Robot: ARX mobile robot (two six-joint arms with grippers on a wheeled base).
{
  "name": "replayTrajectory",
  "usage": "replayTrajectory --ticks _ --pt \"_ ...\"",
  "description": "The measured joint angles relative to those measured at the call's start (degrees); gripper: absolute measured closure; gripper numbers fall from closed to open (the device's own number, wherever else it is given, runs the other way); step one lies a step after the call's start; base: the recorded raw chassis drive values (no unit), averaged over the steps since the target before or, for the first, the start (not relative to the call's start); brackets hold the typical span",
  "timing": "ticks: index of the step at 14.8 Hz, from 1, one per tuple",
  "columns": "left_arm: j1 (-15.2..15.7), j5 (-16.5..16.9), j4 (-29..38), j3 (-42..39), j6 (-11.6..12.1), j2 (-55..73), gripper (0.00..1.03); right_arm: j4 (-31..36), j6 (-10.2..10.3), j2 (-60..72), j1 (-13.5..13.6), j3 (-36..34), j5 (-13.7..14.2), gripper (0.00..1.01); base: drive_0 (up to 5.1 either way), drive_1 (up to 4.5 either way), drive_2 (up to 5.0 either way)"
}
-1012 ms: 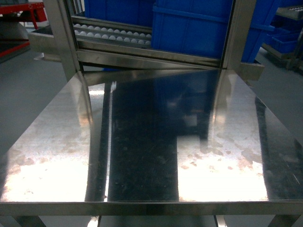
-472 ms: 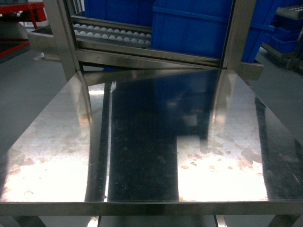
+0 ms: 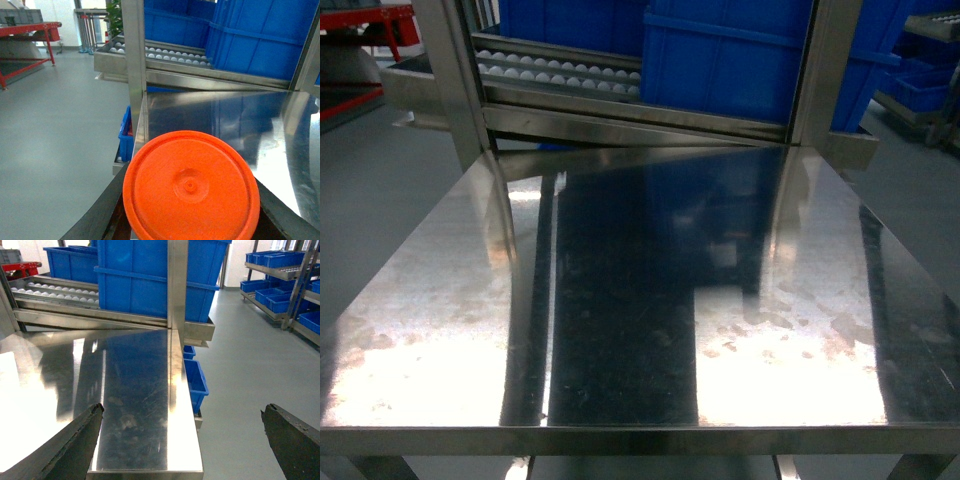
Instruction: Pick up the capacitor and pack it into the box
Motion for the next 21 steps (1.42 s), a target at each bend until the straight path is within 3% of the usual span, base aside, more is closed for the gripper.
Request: replayTrajectory --ticks 21 --pt "0.0 0.0 0.0 0.0 -0.1 0.0 0.58 0.1 0.0 0.0 0.0 0.0 0.0 0.03 0.0 0.0 0.0"
